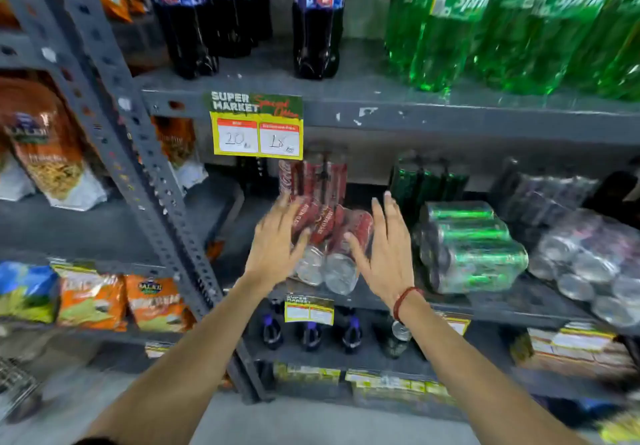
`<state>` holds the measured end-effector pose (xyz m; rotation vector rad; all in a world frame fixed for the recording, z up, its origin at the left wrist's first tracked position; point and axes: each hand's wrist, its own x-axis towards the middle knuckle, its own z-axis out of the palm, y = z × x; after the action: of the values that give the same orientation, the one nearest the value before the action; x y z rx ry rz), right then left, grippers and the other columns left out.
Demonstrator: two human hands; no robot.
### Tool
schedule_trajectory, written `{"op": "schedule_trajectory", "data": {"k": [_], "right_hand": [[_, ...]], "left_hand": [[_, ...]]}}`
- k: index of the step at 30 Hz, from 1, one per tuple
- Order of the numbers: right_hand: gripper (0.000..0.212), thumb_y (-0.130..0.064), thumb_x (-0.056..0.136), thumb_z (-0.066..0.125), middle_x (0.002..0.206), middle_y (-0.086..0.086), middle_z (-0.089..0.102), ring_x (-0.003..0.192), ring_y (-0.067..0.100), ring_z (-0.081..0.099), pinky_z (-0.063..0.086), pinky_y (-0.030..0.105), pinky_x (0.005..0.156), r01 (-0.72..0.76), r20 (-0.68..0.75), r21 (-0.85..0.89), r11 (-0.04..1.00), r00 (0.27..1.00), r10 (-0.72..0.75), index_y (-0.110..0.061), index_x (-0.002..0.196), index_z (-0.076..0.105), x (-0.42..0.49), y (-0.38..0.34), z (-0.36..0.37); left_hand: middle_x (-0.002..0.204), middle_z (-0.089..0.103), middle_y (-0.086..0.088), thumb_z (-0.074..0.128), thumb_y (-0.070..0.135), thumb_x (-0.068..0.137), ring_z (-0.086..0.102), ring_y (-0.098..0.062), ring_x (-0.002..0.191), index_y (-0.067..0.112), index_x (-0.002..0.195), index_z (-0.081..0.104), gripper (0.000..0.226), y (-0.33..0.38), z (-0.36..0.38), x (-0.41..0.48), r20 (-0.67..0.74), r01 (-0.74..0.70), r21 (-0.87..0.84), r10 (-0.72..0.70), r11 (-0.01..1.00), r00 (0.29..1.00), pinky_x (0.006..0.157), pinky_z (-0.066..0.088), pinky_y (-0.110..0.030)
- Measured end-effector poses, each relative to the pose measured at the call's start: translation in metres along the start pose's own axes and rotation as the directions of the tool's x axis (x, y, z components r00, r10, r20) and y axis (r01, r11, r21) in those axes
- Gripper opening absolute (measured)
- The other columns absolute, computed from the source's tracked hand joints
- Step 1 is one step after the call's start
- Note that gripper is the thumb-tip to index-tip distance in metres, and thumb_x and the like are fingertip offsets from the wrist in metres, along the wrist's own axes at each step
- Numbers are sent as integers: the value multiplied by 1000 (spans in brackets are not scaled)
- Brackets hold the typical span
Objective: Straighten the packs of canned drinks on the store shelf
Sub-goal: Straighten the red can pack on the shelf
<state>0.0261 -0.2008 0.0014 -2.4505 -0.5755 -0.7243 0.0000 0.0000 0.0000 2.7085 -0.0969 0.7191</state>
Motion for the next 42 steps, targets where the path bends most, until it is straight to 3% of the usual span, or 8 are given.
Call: {"op": "schedule_trajectory", "data": {"k": [4,7,11,15,26,34,38,42], "right_hand": [[100,-71,77,53,150,16,36,139,33,34,30,45,114,-744,498,254,618,648,576,-8,148,22,17,4,25],[84,-75,64,63,107,7,72,99,25,68,53,38,88,-925,762,359,123,367,534,-12,121,61,19,4,38],[49,-51,78,66,81,6,70,71,17,66,46,26,59,-887,738,457,59,416,531,-9,102,64,20,8,47],[65,-52,62,76,90,10,74,80,23,71,57,37,79,-858,672,508,73,448,590,-7,107,64,24,9,57],[99,-22,67,84,125,-10,51,112,7,55,44,24,97,-591,359,591,549,802,477,-24,143,23,13,15,60],[107,-34,64,85,145,-10,37,130,5,39,34,13,105,-542,391,640,544,840,376,-23,147,18,2,18,55],[78,-55,85,55,155,2,30,137,11,33,29,31,112,-581,401,741,337,786,471,-22,148,23,31,18,45],[64,-58,87,50,141,3,50,127,18,48,35,43,112,-663,503,655,362,741,445,-21,139,41,51,23,49]], "left_hand": [[154,29,-16,47,53,90,32,-33,139,10,147,24,75,-19,8,47,344,516,-200,-434,833,833,112,31,-45],[147,43,-13,49,67,80,42,-31,132,15,139,43,79,-22,13,60,620,756,-260,-496,601,608,109,31,-39],[149,40,-9,54,62,82,38,-28,135,20,139,42,72,-25,18,63,707,778,-296,-420,555,569,110,27,-40],[135,56,-3,60,62,76,51,-25,124,25,124,55,60,-34,21,61,659,708,-393,-357,586,662,108,33,-39],[114,57,13,71,17,81,56,7,99,17,137,37,65,-54,33,34,418,489,-688,-259,536,871,78,48,-5],[136,53,0,74,11,78,53,-12,123,15,137,40,69,-50,51,-2,312,483,-768,-413,421,856,102,42,-27],[134,54,-9,60,12,89,53,-24,122,8,131,47,45,14,58,-36,98,510,-806,-781,302,616,100,42,-30],[156,27,1,43,38,97,27,-16,142,21,147,26,56,86,65,-51,325,543,-818,-626,190,709,118,21,-39]]}}
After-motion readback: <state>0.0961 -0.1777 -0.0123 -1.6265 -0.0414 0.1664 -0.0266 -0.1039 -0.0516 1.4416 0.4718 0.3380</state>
